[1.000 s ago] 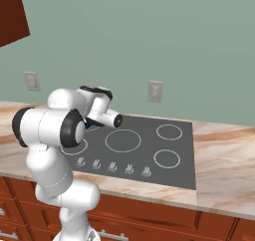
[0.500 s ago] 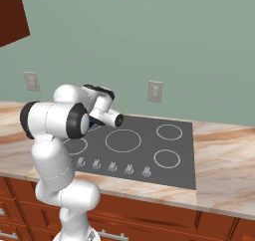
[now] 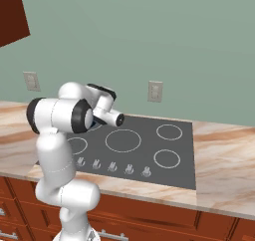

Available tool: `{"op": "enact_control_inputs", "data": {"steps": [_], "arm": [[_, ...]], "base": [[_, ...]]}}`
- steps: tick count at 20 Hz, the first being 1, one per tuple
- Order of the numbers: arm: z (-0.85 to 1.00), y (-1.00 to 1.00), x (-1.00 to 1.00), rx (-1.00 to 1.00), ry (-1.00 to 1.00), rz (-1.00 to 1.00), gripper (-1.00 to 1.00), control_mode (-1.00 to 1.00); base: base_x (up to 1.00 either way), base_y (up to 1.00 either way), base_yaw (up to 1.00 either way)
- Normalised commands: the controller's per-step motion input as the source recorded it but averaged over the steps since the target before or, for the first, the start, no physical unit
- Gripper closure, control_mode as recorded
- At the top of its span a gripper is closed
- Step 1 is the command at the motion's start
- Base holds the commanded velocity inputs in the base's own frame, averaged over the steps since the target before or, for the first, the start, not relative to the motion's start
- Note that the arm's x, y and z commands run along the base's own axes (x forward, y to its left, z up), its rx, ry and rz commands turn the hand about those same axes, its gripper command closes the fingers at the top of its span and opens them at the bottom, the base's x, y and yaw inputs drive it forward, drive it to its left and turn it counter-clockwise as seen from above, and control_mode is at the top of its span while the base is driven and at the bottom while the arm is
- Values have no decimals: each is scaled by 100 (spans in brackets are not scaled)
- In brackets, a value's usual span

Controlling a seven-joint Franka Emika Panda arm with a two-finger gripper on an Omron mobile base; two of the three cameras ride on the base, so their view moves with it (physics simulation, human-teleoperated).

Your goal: Pick the kettle from the cabinet and place it on a stove burner. Then pick the pot from the counter and place it on another stove burner. Finally, turn both burners on.

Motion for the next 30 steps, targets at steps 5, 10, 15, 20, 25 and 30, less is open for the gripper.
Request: {"op": "enact_control_inputs", "data": {"steps": [5, 10, 15, 20, 25, 30], "arm": [[-9, 2, 22, 0, 0, 0, 100, -100], [-3, 0, 20, 0, 0, 0, 100, -100], [-2, 0, 20, 0, 0, 0, 100, -100], [-4, 0, 18, 0, 0, 0, 100, -100], [-6, 2, 11, 0, 0, 0, 100, -100], [-3, 10, 0, 0, 0, 0, -100, -100]], "base": [[0, 0, 0], [0, 0, 0], [0, 0, 0], [0, 0, 0], [0, 0, 0], [0, 0, 0]]}}
